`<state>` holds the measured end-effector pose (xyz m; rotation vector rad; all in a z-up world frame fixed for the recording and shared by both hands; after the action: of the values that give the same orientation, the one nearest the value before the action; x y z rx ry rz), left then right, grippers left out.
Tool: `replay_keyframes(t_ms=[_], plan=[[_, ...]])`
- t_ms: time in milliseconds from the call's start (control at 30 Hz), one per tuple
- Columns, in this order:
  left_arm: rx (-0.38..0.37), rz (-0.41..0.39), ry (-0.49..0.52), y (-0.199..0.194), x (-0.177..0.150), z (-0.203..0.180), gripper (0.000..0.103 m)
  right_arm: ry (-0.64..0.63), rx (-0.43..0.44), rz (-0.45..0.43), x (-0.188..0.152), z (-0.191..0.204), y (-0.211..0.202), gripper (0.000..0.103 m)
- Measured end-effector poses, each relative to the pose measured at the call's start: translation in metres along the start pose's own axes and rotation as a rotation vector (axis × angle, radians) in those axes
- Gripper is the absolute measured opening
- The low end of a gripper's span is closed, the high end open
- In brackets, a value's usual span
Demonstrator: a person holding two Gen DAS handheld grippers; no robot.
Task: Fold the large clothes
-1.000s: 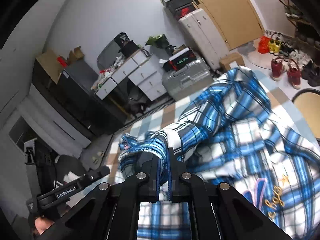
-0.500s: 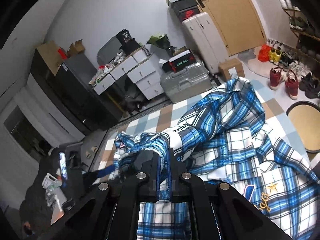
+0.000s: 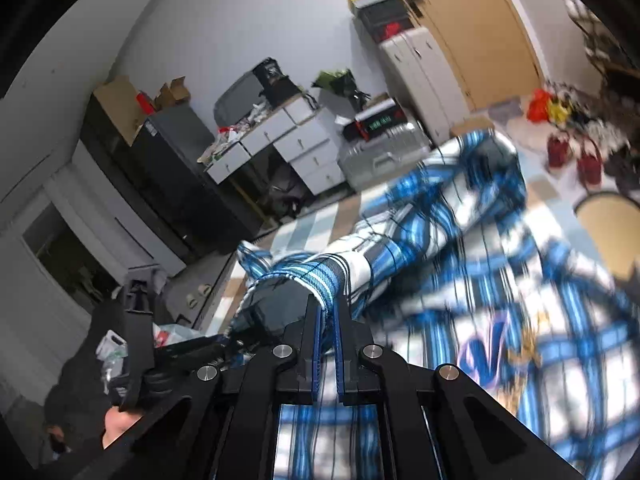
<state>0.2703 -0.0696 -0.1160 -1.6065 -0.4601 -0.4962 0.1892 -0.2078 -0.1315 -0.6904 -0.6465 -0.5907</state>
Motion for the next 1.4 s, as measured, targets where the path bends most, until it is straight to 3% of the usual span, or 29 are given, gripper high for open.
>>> replay_keyframes(t_ms=[133, 300, 533, 600, 700, 833, 933, 967, 1033, 1100, 1167, 1300, 1400], plan=[[-0.011, 0.013, 0.019, -0.005, -0.019, -0.01, 0.0, 0.082, -0.04, 0.007, -0.032, -0.02, -0.008, 0.005], [-0.051, 0.081, 0.04, 0.012, -0.034, -0.025, 0.0, 0.183, -0.126, 0.087, -0.065, -0.05, -0.002, 0.005], [-0.079, 0.125, 0.054, 0.038, -0.04, -0.031, 0.0, 0.198, -0.159, 0.209, -0.078, -0.059, -0.005, 0.011], [-0.093, 0.124, 0.062, 0.04, -0.035, -0.031, 0.0, 0.171, -0.165, 0.201, -0.071, -0.058, -0.016, 0.033], [-0.112, 0.131, 0.083, 0.042, -0.03, -0.032, 0.0, 0.132, -0.118, 0.131, -0.048, -0.057, -0.035, 0.059], [-0.109, 0.144, 0.112, 0.043, -0.033, -0.038, 0.0, 0.197, -0.095, 0.042, 0.002, -0.069, -0.033, 0.072], [-0.101, 0.136, 0.115, 0.045, -0.033, -0.041, 0.0, 0.274, -0.126, 0.073, 0.036, -0.084, 0.001, 0.075], [-0.095, 0.131, 0.116, 0.046, -0.034, -0.044, 0.0, 0.306, -0.141, 0.102, 0.047, -0.094, 0.017, 0.075], [-0.088, 0.13, 0.104, 0.049, -0.033, -0.047, 0.0, 0.359, -0.198, 0.13, 0.063, -0.111, 0.04, 0.064], [-0.092, 0.132, 0.099, 0.049, -0.035, -0.048, 0.0, 0.396, -0.245, 0.141, 0.07, -0.122, 0.051, 0.023], [-0.108, 0.136, 0.109, 0.048, -0.037, -0.047, 0.0, 0.42, -0.296, 0.151, 0.07, -0.134, 0.057, 0.009], [-0.139, 0.111, 0.126, 0.037, -0.038, -0.04, 0.0, 0.33, -0.37, 0.175, 0.053, -0.143, 0.055, 0.003], [-0.15, 0.105, 0.098, 0.029, -0.034, -0.037, 0.014, 0.306, -0.401, 0.221, 0.034, -0.151, 0.053, 0.003]])
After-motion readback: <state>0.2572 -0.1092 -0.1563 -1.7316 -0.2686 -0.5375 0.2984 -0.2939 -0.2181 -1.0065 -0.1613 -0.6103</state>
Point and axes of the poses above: each gripper's, at about its wrist camera, not at the fingertips, and y roughly the way its jaws point, z to its left, x to its top, the point moved 1 cm from there along y, roughly the way its jaws point, and after that the axes turned 5 degrees about x, right-handed, at the moved point
